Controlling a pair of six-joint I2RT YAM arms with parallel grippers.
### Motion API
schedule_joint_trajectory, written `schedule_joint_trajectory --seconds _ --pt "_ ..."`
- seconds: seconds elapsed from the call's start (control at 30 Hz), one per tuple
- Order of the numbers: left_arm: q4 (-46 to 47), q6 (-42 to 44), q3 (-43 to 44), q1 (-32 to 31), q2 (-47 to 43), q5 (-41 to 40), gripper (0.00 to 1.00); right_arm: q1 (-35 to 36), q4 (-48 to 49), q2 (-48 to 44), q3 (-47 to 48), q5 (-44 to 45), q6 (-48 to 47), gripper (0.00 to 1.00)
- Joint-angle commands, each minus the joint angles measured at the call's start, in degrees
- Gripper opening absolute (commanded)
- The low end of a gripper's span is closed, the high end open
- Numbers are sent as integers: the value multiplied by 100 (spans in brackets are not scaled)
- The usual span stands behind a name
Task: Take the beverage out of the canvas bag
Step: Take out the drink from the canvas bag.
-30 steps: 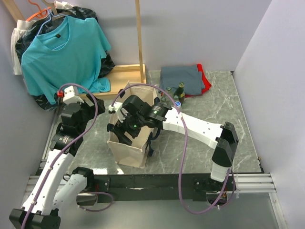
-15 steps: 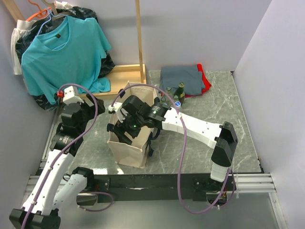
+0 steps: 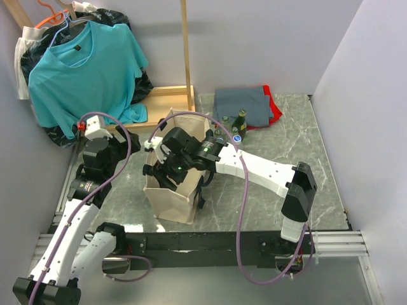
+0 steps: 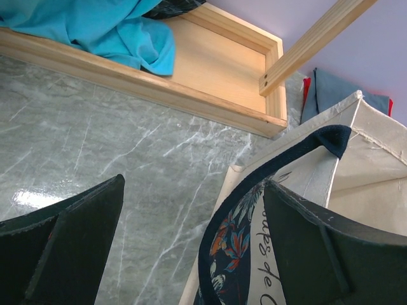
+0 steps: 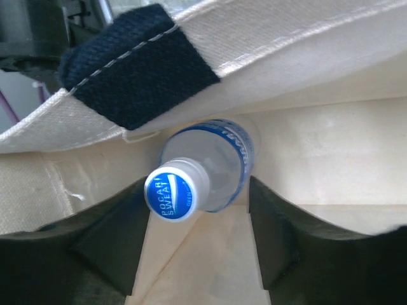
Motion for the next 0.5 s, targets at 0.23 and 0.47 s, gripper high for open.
schedule_joint_trajectory --seconds 0.23,0.47 --pt "205 -44 -61 15 -80 -35 96 -41 15 84 -23 -59 -84 42" --pt "170 -44 -17 15 -79 -34 96 -41 -38 75 -14 28 -84 1"
